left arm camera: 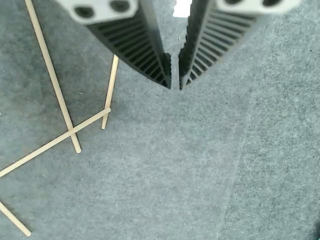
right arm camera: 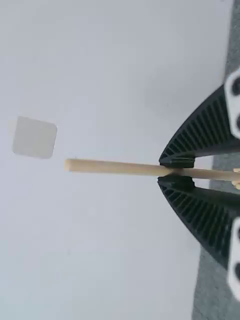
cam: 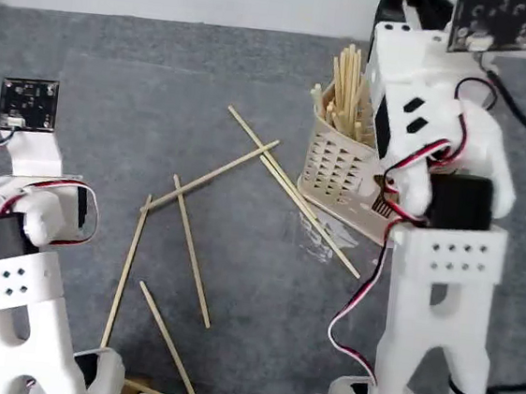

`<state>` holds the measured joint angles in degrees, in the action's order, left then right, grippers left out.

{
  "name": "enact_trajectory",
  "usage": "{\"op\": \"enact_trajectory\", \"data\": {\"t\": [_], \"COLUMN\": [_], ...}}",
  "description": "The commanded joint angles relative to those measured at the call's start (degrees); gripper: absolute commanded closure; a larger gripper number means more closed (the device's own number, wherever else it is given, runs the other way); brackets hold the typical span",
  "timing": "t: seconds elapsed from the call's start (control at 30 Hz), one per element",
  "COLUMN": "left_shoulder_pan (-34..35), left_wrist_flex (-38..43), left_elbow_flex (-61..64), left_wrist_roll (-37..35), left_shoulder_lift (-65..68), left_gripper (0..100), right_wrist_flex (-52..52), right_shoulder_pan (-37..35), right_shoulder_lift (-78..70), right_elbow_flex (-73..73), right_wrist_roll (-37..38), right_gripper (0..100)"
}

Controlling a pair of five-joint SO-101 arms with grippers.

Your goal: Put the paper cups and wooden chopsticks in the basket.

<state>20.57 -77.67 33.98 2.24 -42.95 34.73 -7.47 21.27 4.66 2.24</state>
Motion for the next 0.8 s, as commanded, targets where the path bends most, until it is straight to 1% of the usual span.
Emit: {"op": "enact_trajectory", "data": {"t": [0.0,0.1,0.27,0.43,0.47,0.57,0.67,0.77], "left_shoulder_pan": [0.09,0.09,-0.09,-2.29,-2.81,-2.99,-2.81,-3.16], "left_wrist_flex": [1.23,1.32,1.49,2.11,2.11,2.20,2.55,4.04], "left_elbow_flex": [0.66,0.92,0.48,0.92,0.92,0.92,0.84,0.75], "left_wrist_roll": [0.18,0.26,0.26,0.26,0.26,0.26,0.26,0.26], "left_shoulder_lift": [-1.67,-1.49,-1.41,-1.32,-1.32,-1.32,-1.32,-1.23], "left_gripper": [97,97,97,97,97,97,97,97], "right_wrist_flex": [-12.35,-16.75,-16.40,-9.54,-8.04,-1.27,9.54,21.93], "right_shoulder_pan": [1.54,2.07,2.07,1.63,1.63,1.63,1.54,0.57], "right_shoulder_lift": [2.33,3.56,5.41,6.02,6.02,6.11,6.11,6.11], "right_elbow_flex": [-9.93,-17.23,-21.71,-18.90,-17.67,-12.22,-5.63,0.70], "right_wrist_roll": [-0.44,1.49,1.93,1.67,1.58,1.58,1.58,1.85], "right_gripper": [99.1,99.1,97.1,79.8,79.0,82.9,87.8,88.7]}}
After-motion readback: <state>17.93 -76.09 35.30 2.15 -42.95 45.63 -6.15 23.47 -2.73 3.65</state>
